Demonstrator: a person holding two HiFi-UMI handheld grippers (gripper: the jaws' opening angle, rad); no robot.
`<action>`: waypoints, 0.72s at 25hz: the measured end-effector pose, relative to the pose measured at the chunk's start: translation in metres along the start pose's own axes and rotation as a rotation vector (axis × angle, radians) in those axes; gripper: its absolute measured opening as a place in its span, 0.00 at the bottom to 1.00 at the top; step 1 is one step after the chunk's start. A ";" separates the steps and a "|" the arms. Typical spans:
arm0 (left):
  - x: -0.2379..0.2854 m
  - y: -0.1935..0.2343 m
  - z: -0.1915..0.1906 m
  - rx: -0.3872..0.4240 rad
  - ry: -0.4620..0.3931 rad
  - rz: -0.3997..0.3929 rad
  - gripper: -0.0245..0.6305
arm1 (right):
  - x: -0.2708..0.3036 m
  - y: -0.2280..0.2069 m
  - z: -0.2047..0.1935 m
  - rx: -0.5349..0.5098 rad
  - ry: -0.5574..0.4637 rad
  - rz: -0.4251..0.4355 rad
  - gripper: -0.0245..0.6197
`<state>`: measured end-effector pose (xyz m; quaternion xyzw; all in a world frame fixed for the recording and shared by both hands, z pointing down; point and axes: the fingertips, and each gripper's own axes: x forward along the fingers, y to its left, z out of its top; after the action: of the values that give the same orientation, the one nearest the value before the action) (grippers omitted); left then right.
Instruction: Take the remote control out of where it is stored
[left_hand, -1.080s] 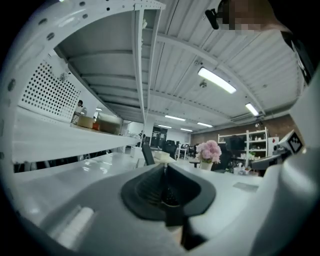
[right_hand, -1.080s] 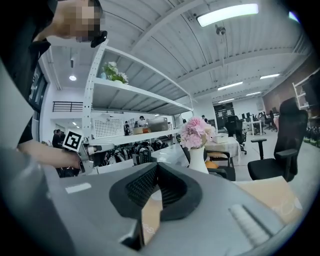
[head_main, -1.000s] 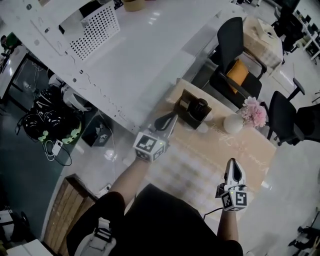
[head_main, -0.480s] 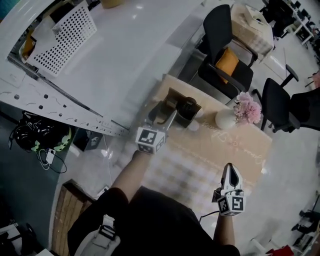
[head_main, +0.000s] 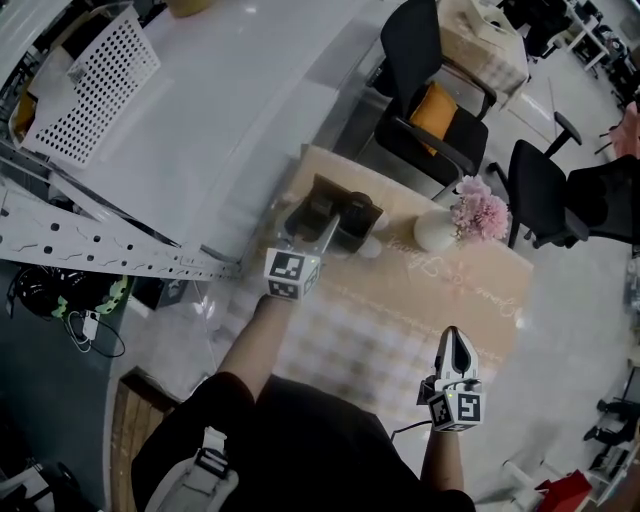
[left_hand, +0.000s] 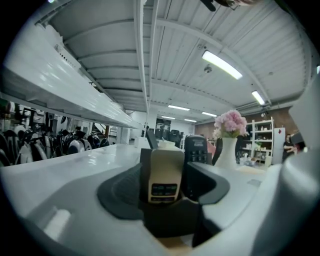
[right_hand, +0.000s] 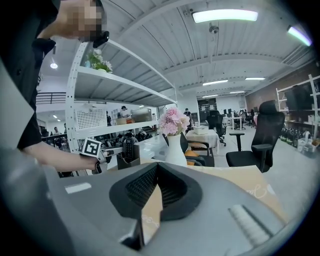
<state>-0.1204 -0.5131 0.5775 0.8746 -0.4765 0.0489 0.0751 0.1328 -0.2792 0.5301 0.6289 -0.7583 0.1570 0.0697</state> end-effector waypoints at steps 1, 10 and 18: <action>0.001 0.000 -0.001 0.002 0.004 -0.004 0.44 | 0.001 0.000 -0.001 -0.001 -0.001 0.001 0.05; 0.002 -0.006 0.000 -0.018 0.068 -0.074 0.35 | 0.007 0.009 0.006 -0.011 -0.018 0.030 0.05; -0.023 -0.019 0.038 0.060 0.010 -0.051 0.33 | -0.010 0.004 0.018 0.000 -0.058 0.066 0.05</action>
<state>-0.1164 -0.4910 0.5346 0.8880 -0.4522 0.0656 0.0525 0.1321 -0.2753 0.5098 0.6077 -0.7804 0.1409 0.0425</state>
